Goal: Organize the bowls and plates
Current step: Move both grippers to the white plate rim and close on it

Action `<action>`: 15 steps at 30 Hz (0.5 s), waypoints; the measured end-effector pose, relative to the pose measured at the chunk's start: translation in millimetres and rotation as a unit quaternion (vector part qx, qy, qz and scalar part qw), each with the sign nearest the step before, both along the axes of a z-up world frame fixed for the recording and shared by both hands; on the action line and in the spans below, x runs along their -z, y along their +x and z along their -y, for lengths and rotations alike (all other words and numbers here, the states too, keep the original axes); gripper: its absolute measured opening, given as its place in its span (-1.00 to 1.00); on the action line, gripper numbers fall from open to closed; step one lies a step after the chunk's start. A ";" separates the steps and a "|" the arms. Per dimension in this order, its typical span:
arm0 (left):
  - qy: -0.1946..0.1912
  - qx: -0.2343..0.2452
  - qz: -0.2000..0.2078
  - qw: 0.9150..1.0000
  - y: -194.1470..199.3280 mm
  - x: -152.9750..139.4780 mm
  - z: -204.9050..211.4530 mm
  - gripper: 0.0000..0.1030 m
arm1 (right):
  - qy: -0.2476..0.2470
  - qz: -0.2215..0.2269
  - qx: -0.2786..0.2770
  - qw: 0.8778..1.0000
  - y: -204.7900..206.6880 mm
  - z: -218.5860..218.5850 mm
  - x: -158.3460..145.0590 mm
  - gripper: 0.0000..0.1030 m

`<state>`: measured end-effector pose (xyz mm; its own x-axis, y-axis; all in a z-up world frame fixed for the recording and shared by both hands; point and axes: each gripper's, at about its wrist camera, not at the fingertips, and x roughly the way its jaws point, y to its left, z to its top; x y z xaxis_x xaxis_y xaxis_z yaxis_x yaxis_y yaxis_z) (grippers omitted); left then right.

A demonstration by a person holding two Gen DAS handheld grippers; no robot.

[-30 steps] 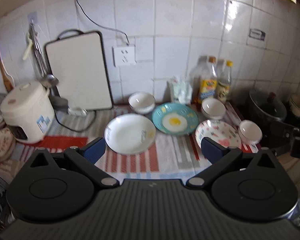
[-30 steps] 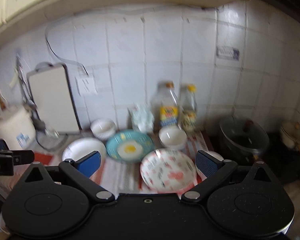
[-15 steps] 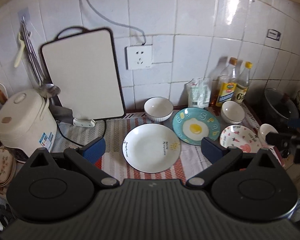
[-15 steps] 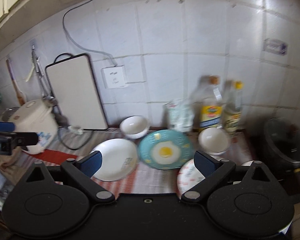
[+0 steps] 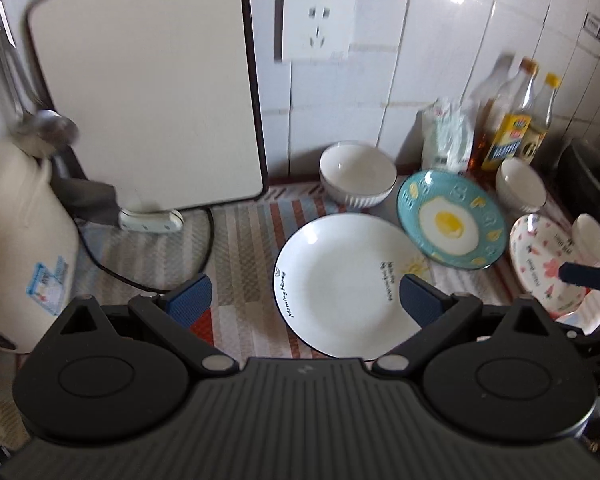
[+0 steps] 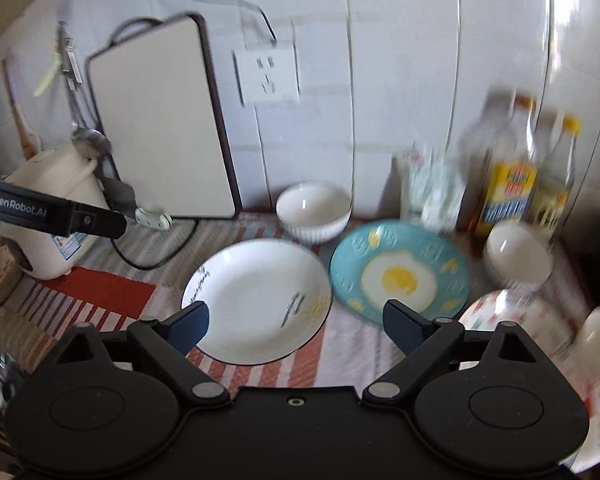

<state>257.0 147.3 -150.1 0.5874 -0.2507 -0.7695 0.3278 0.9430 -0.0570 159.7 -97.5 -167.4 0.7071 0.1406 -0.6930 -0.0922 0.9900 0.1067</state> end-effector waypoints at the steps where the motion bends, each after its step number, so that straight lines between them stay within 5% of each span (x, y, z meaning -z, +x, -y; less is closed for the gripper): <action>1: 0.001 0.002 -0.006 1.000 6.9 9.0 -1.0 0.95 | 0.011 -0.008 0.009 1.000 5.5 0.7 8.7 0.81; 7: 0.028 0.029 -0.041 0.998 40.4 61.8 2.4 0.85 | 0.051 -0.037 0.045 0.997 37.3 4.1 52.9 0.79; 10: 0.059 0.047 -0.033 0.997 48.9 81.5 8.4 0.83 | 0.018 -0.034 0.046 0.998 46.5 -5.1 69.0 0.80; 15: 0.030 0.034 -0.074 0.996 74.6 112.1 -0.6 0.81 | 0.034 -0.054 0.045 0.997 64.8 -6.8 95.8 0.79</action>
